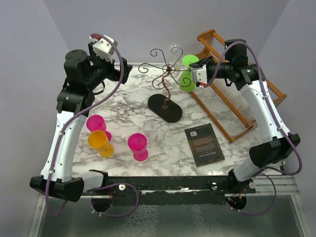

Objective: Place the wine glass upside down on the wine glass rack

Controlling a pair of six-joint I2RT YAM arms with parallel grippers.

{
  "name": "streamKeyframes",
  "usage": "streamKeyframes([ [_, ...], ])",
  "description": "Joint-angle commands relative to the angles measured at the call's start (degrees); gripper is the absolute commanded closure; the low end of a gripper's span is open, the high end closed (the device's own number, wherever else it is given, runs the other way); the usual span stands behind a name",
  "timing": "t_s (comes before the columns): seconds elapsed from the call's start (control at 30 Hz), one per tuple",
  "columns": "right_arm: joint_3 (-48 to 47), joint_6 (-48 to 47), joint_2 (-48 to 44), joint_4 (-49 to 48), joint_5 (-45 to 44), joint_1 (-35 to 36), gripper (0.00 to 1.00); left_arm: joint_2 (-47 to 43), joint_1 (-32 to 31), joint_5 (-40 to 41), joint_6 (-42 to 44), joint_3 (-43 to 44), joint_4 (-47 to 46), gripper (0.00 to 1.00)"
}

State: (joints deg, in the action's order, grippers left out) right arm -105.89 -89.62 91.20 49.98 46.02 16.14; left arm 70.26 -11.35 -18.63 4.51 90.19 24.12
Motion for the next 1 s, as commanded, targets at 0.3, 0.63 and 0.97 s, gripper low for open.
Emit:
streamKeyframes([
  [0.3,-2.3,21.9,-8.8,-2.1,0.4,0.3,0.68,-3.5,0.1,-9.5,10.6,-9.3,8.8,0.08],
  [0.63,8.3,49.0,-20.0,-13.1,-16.3,0.3,0.58,-6.0,-2.0,-19.5,6.8,-21.4,9.9,0.11],
  [0.97,21.6,54.6,-31.3,-16.9,-23.5,-0.5,0.34,-7.2,-5.2,-19.8,13.6,-23.6,17.4,0.11],
])
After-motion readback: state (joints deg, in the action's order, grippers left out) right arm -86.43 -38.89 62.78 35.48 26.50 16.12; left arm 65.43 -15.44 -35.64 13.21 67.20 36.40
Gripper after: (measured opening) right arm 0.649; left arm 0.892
